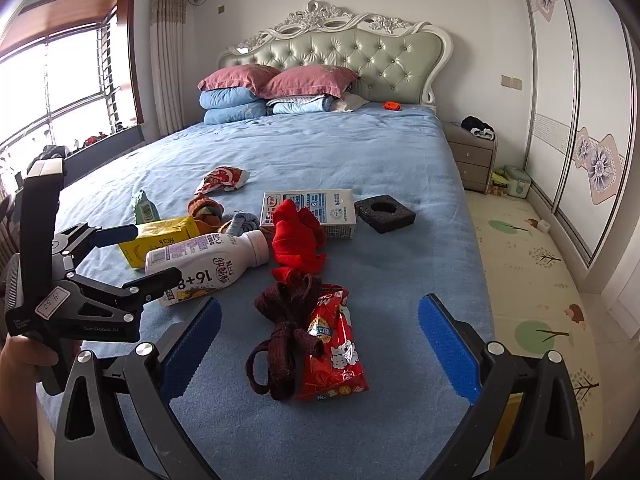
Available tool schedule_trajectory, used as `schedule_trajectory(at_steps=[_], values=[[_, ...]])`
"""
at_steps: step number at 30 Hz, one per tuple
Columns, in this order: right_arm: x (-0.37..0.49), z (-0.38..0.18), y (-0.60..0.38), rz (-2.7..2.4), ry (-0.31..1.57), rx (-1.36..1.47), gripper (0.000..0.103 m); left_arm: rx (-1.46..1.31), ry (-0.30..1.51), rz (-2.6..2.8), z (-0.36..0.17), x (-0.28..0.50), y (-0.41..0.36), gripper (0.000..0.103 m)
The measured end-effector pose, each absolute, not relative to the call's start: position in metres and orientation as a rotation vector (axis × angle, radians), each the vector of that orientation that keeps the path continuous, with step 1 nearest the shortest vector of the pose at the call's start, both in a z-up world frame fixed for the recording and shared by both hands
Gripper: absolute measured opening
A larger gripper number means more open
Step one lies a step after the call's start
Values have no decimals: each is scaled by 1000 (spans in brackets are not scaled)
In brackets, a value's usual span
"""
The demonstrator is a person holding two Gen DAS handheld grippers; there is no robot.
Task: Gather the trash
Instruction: 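Grasp the white milk bottle with the left tool while the right tool grasps the red sock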
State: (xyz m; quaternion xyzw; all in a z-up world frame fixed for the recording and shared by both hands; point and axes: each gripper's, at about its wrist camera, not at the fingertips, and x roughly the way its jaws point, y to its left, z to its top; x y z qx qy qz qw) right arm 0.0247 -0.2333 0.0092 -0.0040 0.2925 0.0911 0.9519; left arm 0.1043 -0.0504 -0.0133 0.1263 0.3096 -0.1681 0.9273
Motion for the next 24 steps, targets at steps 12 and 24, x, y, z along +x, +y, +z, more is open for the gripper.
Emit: schedule_trajectory(at_steps=[12, 24], values=[[54, -1, -233, 204, 679, 4, 95, 282, 715, -514, -25, 130, -65, 98], [66, -3, -226, 214, 708, -23, 95, 239, 800, -532, -32, 147, -65, 55]])
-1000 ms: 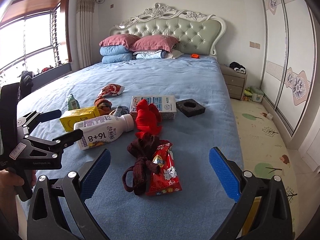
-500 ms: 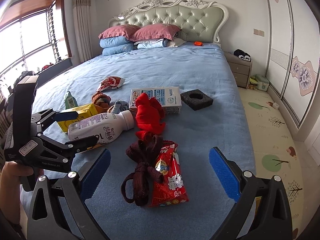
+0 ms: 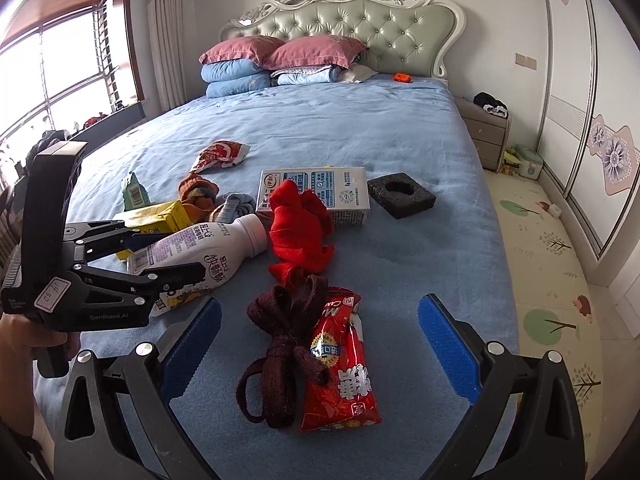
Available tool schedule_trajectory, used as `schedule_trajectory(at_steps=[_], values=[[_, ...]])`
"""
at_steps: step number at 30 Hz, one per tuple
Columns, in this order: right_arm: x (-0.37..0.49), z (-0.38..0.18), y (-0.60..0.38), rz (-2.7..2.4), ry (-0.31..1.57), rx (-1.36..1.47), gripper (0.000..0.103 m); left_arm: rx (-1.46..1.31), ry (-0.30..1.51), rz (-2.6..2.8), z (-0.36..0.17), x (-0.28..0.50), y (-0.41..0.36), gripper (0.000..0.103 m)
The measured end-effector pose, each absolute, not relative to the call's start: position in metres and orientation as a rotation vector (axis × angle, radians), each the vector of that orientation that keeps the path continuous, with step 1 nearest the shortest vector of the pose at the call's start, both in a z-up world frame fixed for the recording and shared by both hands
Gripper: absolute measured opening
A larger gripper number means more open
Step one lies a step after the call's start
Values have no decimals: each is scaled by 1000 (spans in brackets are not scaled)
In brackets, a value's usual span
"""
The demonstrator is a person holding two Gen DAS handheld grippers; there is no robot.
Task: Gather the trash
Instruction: 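Grasp the white milk bottle with the left tool while the right tool grasps the red sock, then carry bottle and sock to the yellow bin and open both tools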
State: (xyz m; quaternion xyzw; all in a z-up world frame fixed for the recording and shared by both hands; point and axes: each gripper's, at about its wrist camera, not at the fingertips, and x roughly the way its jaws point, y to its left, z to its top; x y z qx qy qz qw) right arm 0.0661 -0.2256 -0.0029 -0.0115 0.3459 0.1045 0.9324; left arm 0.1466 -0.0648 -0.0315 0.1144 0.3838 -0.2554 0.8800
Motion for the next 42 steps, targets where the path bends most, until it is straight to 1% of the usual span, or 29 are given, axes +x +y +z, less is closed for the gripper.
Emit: schedule_trajectory(at_steps=[4, 10, 16, 18, 20, 21, 23, 25, 29, 31, 33, 34, 42], values=[[70, -4, -224, 222, 724, -23, 95, 237, 781, -535, -31, 141, -66, 52], [83, -1, -218, 247, 746, -34, 95, 155, 772, -558, -22, 138, -56, 51], [105, 3, -207, 264, 764, -72, 94, 139, 758, -565, -17, 135, -53, 51], [113, 1, -204, 277, 780, -76, 87, 139, 760, -566, -18, 135, -53, 51], [123, -2, -202, 298, 811, -71, 70, 134, 760, -566, -19, 136, -52, 51], [129, -5, -201, 306, 829, -66, 67, 132, 759, -567, -19, 137, -51, 51], [138, -10, -199, 308, 853, -62, 63, 126, 759, -570, -20, 138, -51, 51], [146, -13, -198, 306, 867, -56, 61, 116, 759, -574, -20, 139, -50, 51], [162, -16, -199, 301, 888, -41, 63, 103, 761, -577, -19, 140, -49, 50], [170, -19, -196, 304, 904, -43, 62, 97, 760, -581, -19, 139, -50, 50], [177, -23, -195, 308, 927, -41, 42, 94, 759, -582, -19, 139, -50, 50], [180, -25, -196, 331, 941, -21, 34, 92, 760, -585, -19, 138, -51, 50], [161, -7, -214, 358, 860, 70, 32, 65, 749, -595, -11, 130, -54, 50]])
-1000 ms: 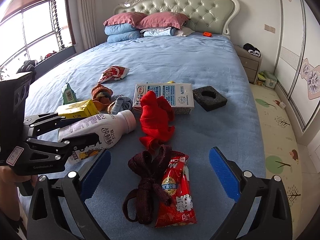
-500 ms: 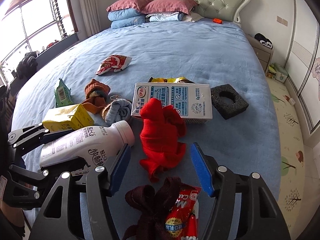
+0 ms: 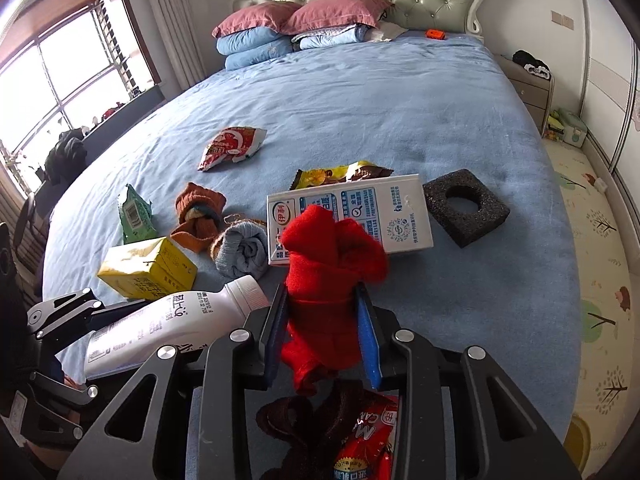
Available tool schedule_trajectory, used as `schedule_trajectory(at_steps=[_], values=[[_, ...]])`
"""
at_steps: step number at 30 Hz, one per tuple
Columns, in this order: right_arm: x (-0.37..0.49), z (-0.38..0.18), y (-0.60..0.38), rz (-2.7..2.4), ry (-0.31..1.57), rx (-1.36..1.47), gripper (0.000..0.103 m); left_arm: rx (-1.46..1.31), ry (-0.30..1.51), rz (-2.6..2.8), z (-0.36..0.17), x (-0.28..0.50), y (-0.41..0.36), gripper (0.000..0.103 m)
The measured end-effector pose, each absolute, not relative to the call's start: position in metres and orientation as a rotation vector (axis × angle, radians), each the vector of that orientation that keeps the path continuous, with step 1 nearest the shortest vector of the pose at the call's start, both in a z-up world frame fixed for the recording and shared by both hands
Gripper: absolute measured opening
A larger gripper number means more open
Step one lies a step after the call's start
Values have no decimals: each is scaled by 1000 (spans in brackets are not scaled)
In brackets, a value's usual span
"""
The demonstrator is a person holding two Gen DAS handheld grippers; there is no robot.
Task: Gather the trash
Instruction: 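Carry bottle and sock to the yellow bin and open both tools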
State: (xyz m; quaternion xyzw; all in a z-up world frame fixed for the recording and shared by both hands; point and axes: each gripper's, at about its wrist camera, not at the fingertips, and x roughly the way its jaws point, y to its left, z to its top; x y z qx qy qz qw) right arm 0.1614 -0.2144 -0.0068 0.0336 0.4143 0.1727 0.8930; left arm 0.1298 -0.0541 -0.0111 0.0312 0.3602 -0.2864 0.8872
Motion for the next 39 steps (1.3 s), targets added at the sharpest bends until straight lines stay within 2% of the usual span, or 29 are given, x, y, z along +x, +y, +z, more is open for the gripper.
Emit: schedule_trajectory(at_steps=[9, 16, 29, 39], values=[[117, 30, -252, 381, 754, 153, 32, 9, 701, -622, 18, 113, -63, 50], [76, 42, -296, 337, 723, 159, 32, 21, 674, -696, 37, 95, -108, 50], [0, 24, -450, 114, 727, 241, 32, 122, 755, -908, 16, 73, -269, 50], [-58, -31, -548, -44, 810, 323, 32, 228, 879, -1065, -35, 55, -403, 50]])
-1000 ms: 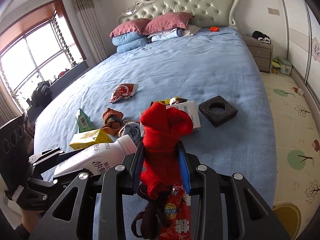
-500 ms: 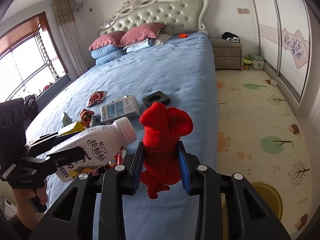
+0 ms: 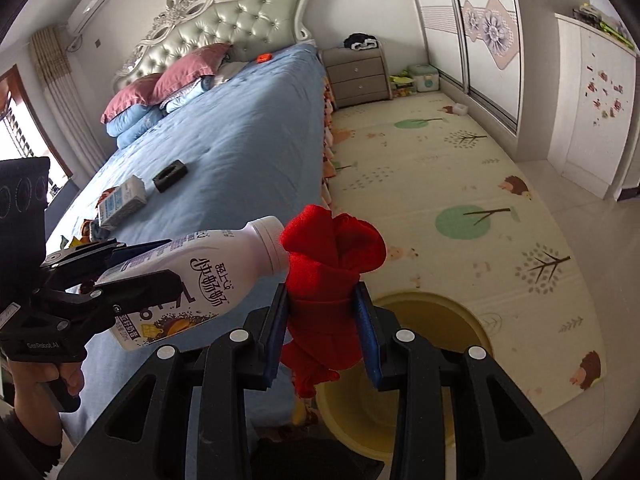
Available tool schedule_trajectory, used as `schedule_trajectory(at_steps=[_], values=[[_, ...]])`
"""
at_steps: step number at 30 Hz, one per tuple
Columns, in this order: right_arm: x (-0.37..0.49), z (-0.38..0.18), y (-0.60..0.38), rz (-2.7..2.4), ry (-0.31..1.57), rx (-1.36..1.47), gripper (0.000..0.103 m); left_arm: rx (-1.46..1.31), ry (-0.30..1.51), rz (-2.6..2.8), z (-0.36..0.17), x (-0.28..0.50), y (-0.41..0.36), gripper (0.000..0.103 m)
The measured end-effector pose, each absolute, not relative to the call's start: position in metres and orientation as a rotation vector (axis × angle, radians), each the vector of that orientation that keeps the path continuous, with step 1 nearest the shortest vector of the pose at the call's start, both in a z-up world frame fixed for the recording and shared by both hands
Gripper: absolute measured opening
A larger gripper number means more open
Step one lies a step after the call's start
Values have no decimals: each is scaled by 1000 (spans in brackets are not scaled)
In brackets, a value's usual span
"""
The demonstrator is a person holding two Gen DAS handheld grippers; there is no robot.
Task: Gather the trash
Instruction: 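Carry bottle and sock to the yellow bin and open both tools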
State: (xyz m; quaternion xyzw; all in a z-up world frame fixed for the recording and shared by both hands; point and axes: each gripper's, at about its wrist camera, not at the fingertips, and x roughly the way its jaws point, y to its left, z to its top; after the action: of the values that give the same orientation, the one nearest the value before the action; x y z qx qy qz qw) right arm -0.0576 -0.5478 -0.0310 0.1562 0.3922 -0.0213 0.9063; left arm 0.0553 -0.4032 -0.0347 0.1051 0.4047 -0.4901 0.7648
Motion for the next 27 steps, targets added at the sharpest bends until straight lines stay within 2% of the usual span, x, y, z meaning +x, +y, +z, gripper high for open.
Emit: schedule_trajectory(at_steps=[11, 13, 14, 15, 16, 18, 21, 27], values=[[-80, -87, -605, -118, 898, 392, 33, 332, 1011, -1087, -85, 59, -476, 51], [-78, -94, -610, -135, 909, 400, 39, 334, 1040, -1092, -91, 63, -480, 52], [-78, -98, -612, -150, 910, 402, 50, 335, 1051, -1094, -95, 66, -483, 52], [-77, -100, -614, -159, 910, 408, 56, 333, 1056, -1092, -97, 68, -484, 54], [-78, -103, -617, -163, 907, 415, 60, 324, 1062, -1092, -98, 70, -484, 67], [-79, -108, -621, -167, 910, 431, 60, 295, 1077, -1104, -100, 74, -483, 79], [-82, -114, -626, -167, 909, 467, 60, 291, 1072, -1108, -98, 72, -482, 83], [-85, -108, -625, -159, 891, 483, 60, 301, 1045, -1092, -92, 64, -480, 84]])
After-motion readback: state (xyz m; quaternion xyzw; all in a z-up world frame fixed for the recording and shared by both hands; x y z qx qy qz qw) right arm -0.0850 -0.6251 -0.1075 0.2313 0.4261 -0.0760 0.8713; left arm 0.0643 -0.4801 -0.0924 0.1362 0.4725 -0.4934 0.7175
